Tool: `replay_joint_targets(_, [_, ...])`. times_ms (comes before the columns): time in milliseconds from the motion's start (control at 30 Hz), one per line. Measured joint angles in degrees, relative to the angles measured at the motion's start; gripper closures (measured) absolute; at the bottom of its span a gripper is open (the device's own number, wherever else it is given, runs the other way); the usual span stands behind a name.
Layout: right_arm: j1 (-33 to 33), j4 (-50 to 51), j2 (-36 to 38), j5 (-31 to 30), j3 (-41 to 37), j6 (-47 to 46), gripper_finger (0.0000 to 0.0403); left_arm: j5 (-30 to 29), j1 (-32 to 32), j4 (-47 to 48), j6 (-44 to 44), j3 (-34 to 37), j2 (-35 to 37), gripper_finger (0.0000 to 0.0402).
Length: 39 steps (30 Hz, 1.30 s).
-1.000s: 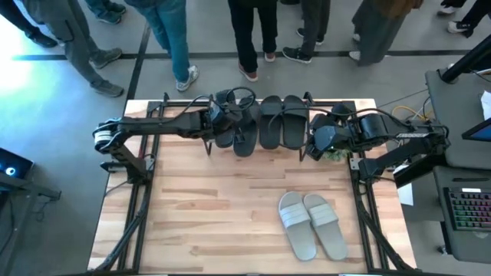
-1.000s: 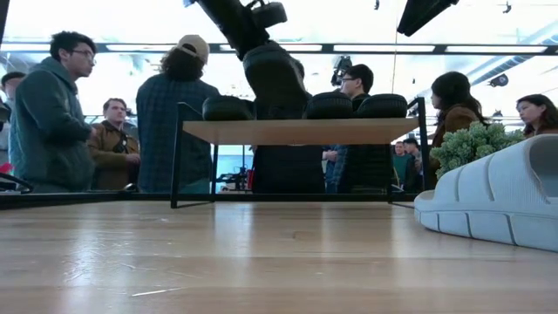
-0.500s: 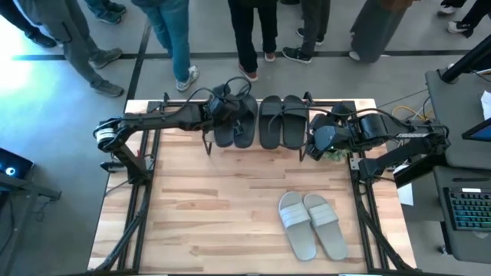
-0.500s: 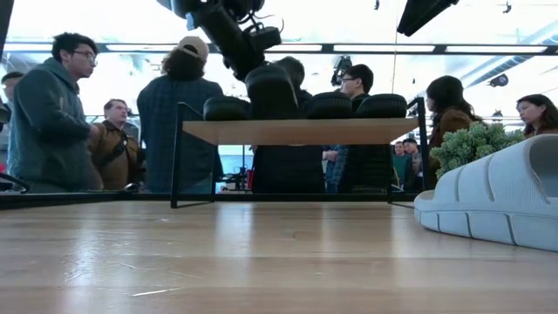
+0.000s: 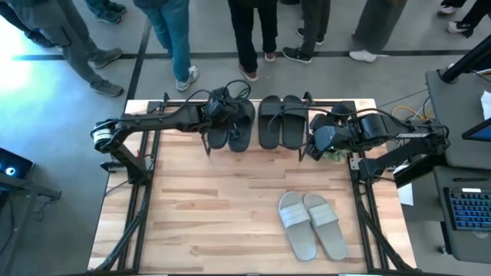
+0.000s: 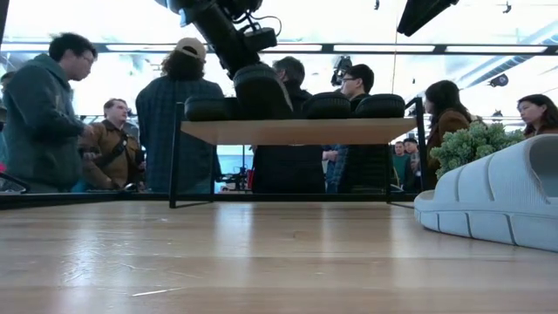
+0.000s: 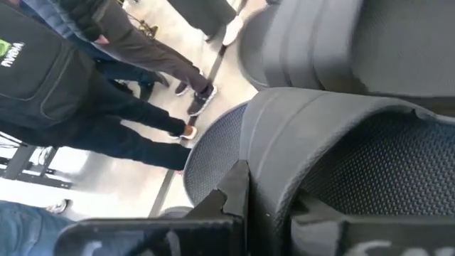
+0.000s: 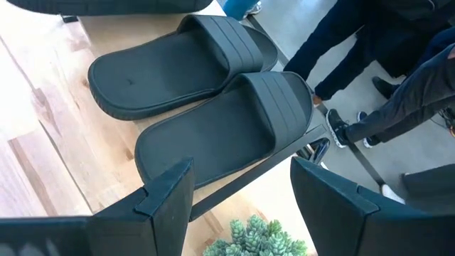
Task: Pick and place slides into the shelf
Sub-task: Put the black slide on the shelf
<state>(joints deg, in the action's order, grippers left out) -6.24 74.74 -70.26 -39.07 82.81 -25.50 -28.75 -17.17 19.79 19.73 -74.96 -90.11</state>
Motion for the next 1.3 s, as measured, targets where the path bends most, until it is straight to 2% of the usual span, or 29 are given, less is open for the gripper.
replay_joint_targets(633, [0.0,1.04,0.0,0.0,0.0,0.44,0.0179,-1.97,1.38,-6.84,1.5,-1.29,-2.46,0.039])
replay_joint_targets(867, [0.0,1.67,0.0,0.0,0.0,0.0,0.0179,-6.94,1.38,-8.74,7.62,-1.29,-5.29,0.039])
replay_joint_targets(1300, [0.0,1.79,0.0,0.0,0.0,0.07,0.0179,-10.94,1.1,-10.09,7.75,-1.15,-4.53,0.0389])
